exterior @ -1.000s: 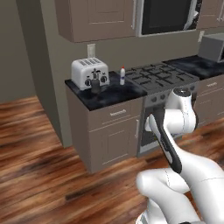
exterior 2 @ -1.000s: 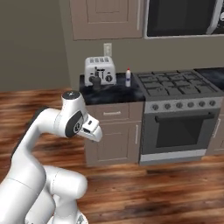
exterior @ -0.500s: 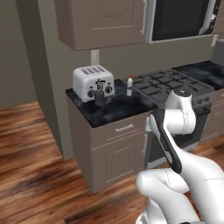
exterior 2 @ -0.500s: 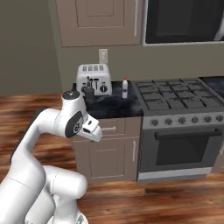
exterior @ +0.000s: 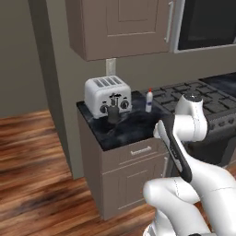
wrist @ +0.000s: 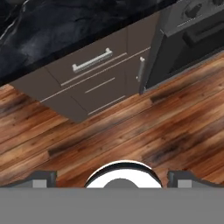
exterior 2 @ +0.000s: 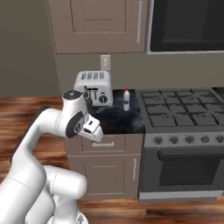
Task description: Place the drinks on the dining counter in a tight cluster.
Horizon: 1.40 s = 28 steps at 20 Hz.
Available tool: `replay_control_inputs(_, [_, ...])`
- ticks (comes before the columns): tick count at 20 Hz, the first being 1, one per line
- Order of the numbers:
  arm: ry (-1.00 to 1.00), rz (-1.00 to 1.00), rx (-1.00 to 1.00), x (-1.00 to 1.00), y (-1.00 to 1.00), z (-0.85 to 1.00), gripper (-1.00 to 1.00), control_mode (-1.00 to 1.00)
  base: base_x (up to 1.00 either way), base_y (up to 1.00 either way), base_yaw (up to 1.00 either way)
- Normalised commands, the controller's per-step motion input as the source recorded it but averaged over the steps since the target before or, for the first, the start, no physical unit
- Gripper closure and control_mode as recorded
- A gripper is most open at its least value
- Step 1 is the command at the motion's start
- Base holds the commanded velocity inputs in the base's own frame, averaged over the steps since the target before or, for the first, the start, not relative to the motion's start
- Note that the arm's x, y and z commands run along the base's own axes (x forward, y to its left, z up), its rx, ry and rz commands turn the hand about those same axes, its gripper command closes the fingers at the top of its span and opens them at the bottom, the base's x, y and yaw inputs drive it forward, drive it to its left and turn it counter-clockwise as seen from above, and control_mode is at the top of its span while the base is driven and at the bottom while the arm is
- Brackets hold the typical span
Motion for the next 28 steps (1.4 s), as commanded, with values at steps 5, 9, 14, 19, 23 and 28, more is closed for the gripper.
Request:
replay_control_inputs(5, [0.0,0.0,0.0,0.0,0.0,0.0,-1.0,1.0,0.55,-0.2,0.28])
replay_control_inputs(9, [0.0,0.0,0.0,0.0,0.0,0.0,-1.0,1.0,0.65,-0.24,0.19])
replay_control_inputs(14, [0.0,0.0,0.0,0.0,0.0,0.0,-1.0,1.0,0.6,-0.29,0.18])
replay_control_inputs(19, [0.0,0.0,0.0,0.0,0.0,0.0,-1.0,1.0,0.55,-0.33,0.19])
replay_control_inputs(23, [0.0,0.0,0.0,0.0,0.0,0.0,-1.0,1.0,0.47,-0.26,0.15])
replay_control_inputs(28, [0.0,0.0,0.0,0.0,0.0,0.0,-1.0,1.0,0.2,-0.12,0.01])
